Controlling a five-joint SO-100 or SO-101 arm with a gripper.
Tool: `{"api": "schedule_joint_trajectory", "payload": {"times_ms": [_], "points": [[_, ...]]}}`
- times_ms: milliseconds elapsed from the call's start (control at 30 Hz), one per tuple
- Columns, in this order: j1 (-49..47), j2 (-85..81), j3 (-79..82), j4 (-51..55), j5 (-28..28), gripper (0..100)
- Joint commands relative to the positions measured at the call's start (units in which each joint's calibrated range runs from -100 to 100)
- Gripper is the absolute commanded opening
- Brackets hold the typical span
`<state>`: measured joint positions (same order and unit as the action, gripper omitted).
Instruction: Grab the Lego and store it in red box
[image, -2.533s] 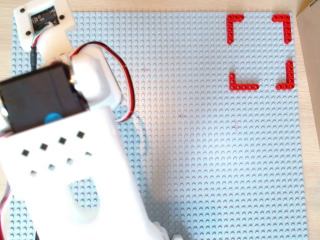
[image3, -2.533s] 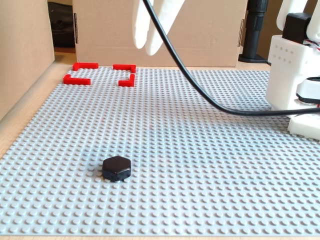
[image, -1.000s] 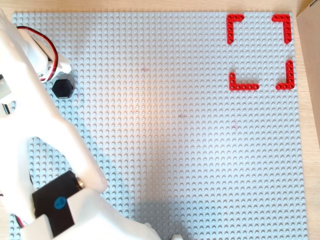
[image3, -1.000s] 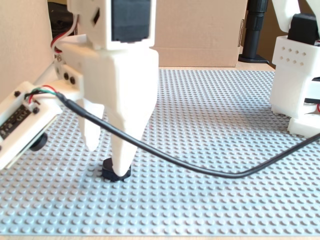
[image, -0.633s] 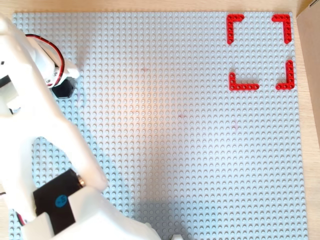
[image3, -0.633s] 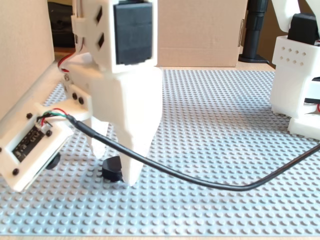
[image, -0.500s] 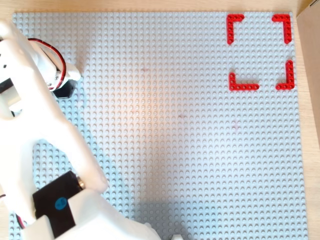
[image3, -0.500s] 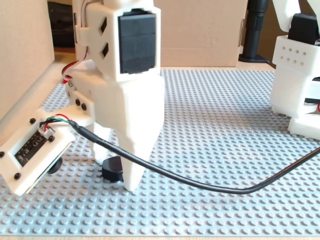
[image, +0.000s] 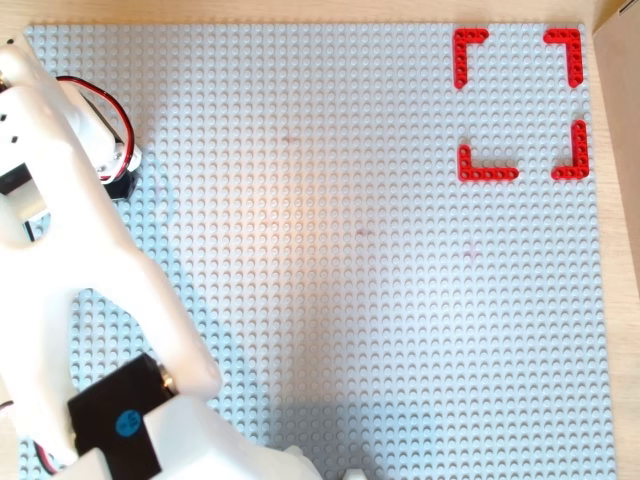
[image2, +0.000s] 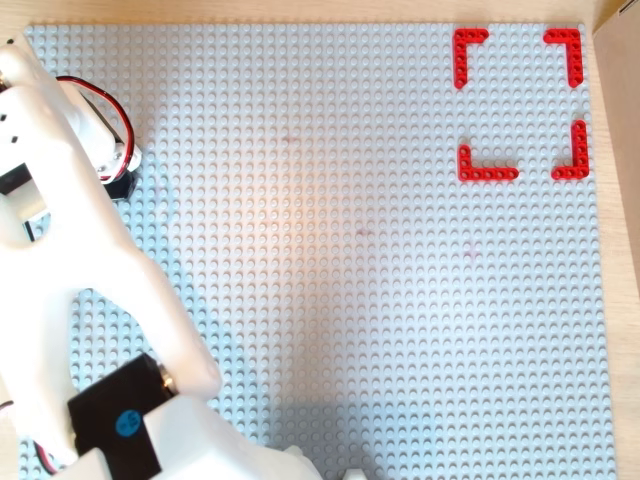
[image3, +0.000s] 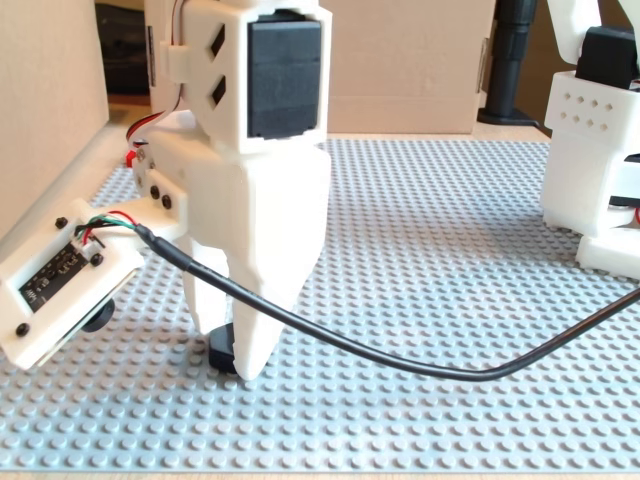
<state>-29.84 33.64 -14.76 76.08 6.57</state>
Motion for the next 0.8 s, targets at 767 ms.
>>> {"api": "schedule_joint_trajectory", "payload": {"times_ms": [767], "points": [[0.0, -22.7, -20.2, 22.7, 0.3, 9]]}}
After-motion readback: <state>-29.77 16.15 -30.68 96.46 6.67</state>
